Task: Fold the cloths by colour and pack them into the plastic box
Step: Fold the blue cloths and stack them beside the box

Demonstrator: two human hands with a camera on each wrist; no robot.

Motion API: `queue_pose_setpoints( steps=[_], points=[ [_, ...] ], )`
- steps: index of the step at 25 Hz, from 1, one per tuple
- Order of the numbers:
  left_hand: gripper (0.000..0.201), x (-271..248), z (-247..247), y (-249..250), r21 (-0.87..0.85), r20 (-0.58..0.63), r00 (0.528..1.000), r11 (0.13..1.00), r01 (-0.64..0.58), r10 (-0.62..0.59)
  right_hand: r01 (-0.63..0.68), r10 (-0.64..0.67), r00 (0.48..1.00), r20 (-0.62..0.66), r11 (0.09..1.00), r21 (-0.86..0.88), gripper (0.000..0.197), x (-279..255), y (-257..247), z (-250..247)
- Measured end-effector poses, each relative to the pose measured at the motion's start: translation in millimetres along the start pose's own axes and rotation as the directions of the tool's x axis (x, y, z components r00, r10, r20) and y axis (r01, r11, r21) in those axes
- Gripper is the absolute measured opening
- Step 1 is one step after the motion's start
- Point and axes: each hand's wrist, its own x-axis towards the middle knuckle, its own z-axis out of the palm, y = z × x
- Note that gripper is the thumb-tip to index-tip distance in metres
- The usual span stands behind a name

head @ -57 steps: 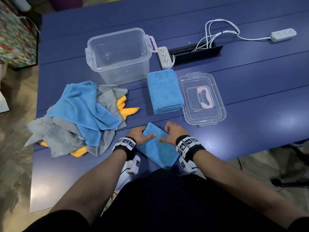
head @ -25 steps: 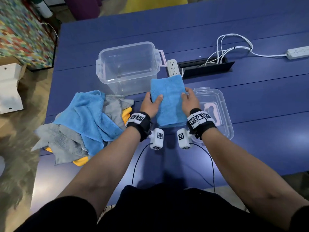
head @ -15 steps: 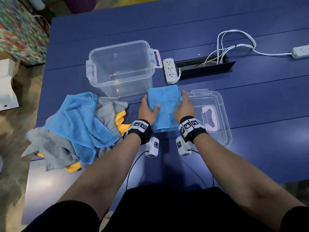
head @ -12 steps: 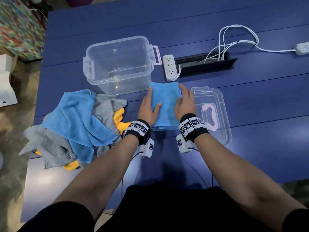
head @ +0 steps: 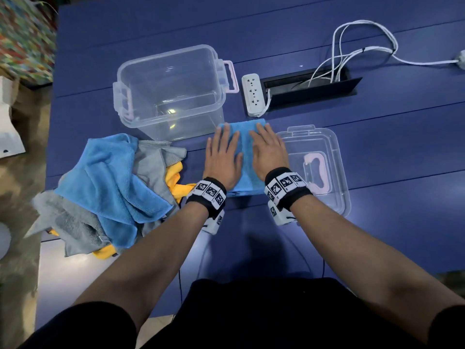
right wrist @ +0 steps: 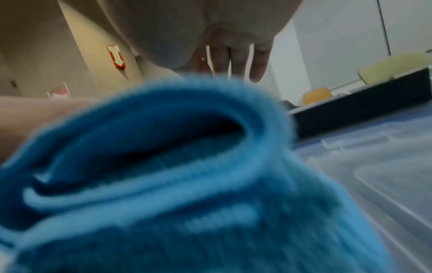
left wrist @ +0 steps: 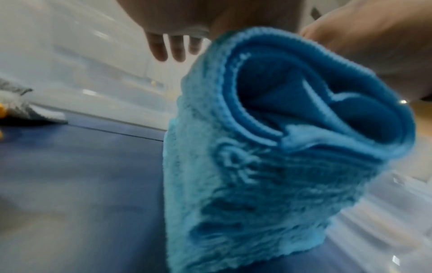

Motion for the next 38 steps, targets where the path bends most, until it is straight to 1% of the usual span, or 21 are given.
queue_pose_setpoints(
  steps=[2,3,11,13,15,17,19,21,22,24,25,26,28,29,31,32,34,35,36,37,38],
  points=[
    [0.064,2.1,7.2,-1.4,0.016,0.181,0.983,0.999,-0.030,0.027,-0.073,0.086,0.975,0.206,0.995,-0.070,0.050,0.4,15.4,12.6],
    [0.067,3.2,11.5,-1.8,0.016,0.230,0.973,1.000,-0.012,0.008,-0.076,0.094,0.961,0.258,0.994,-0.078,0.052,0.8,21.9,17.3],
    [0.068,14.0,7.0,-3.0,-0.048,0.344,0.938,0.997,0.055,-0.036,-0.056,0.095,0.938,0.332,0.990,-0.126,0.056,10.3,26.2,19.1],
    [0.062,12.2,-3.6,-8.4,-0.167,0.276,0.961,0.983,0.075,-0.027,-0.089,0.120,0.955,0.270,0.988,-0.126,0.055,6.9,21.0,9.9],
    [0.055,3.1,-17.6,-26.5,-0.303,0.097,0.991,0.946,0.118,-0.092,-0.137,0.144,0.981,0.129,0.988,-0.065,0.056,1.1,13.2,-5.3],
    [0.049,-18.8,-30.6,-59.0,-0.297,-0.104,0.976,0.943,0.154,-0.192,-0.131,0.131,0.991,-0.008,0.991,0.022,0.057,-8.9,-0.9,-17.8],
    [0.043,-48.9,-39.2,-101.1,-0.178,-0.239,0.918,0.944,0.278,-0.315,0.009,0.000,0.990,-0.142,0.998,0.065,0.055,-29.4,-26.5,-22.5],
    [0.038,-82.8,-48.1,-134.3,-0.069,-0.252,0.828,0.863,0.501,-0.501,0.208,-0.185,0.961,-0.206,0.974,0.094,0.051,-54.9,-55.2,-17.7],
    [0.040,-100.1,-52.1,-147.5,-0.034,-0.248,0.770,0.799,0.600,-0.589,0.279,-0.255,0.950,-0.182,0.952,0.122,0.046,-68.2,-67.7,-11.5],
    [0.055,-133.6,-63.4,-167.9,-0.044,-0.207,0.651,0.672,0.740,-0.730,0.294,-0.308,0.951,0.028,0.928,0.228,0.036,-94.8,-88.1,7.1],
    [0.060,-146.7,-67.8,-174.0,-0.069,-0.163,0.612,0.628,0.775,-0.773,0.251,-0.300,0.937,0.180,0.935,0.251,0.034,-105.6,-92.5,19.4],
    [0.059,-159.2,-70.5,-179.7,-0.093,-0.133,0.598,0.610,0.787,-0.791,0.211,-0.275,0.901,0.336,0.953,0.216,0.035,-115.9,-95.6,33.7],
    [0.039,-174.0,-74.3,-188.6,-0.151,-0.163,0.621,0.641,0.753,-0.767,0.205,-0.177,0.787,0.591,0.979,0.021,0.045,-132.3,-96.3,59.7],
    [0.028,-177.8,-78.3,-192.0,-0.194,-0.204,0.624,0.656,0.729,-0.754,0.227,-0.136,0.749,0.649,0.972,-0.058,0.048,-138.8,-94.8,69.7],
    [0.019,-181.2,-85.9,-194.7,-0.253,-0.298,0.620,0.687,0.681,-0.725,0.213,-0.089,0.756,0.648,0.970,-0.115,0.047,-147.0,-91.8,81.6],
    [0.019,-180.9,-89.9,-192.2,-0.277,-0.374,0.648,0.747,0.605,-0.664,0.155,-0.059,0.777,0.627,0.983,-0.100,0.045,-147.7,-91.7,83.6],
    [0.019,-182.6,-103.5,-179.5,-0.360,-0.461,0.758,0.878,0.316,-0.462,-0.089,0.051,0.817,0.574,0.995,0.038,0.044,-142.6,-100.0,81.9],
    [0.018,-184.5,-108.0,-167.9,-0.447,-0.384,0.850,0.878,0.170,-0.360,-0.234,0.119,0.833,0.540,0.961,0.149,0.040,-137.2,-104.2,80.0],
    [0.015,-189.1,-113.1,-154.9,-0.539,-0.236,0.944,0.839,0.071,-0.232,-0.348,0.172,0.847,0.503,0.895,0.279,0.032,-131.8,-112.0,77.6],
    [0.010,-194.5,-115.2,-141.1,-0.613,-0.036,0.996,0.789,0.046,-0.086,-0.449,0.225,0.841,0.493,0.798,0.402,0.022,-126.7,-118.2,76.6],
    [0.004,-201.4,-112.5,-131.3,-0.652,0.179,0.983,0.754,0.081,0.049,-0.536,0.273,0.818,0.506,0.682,0.498,0.015,-123.4,-124.0,76.1]
  ],
)
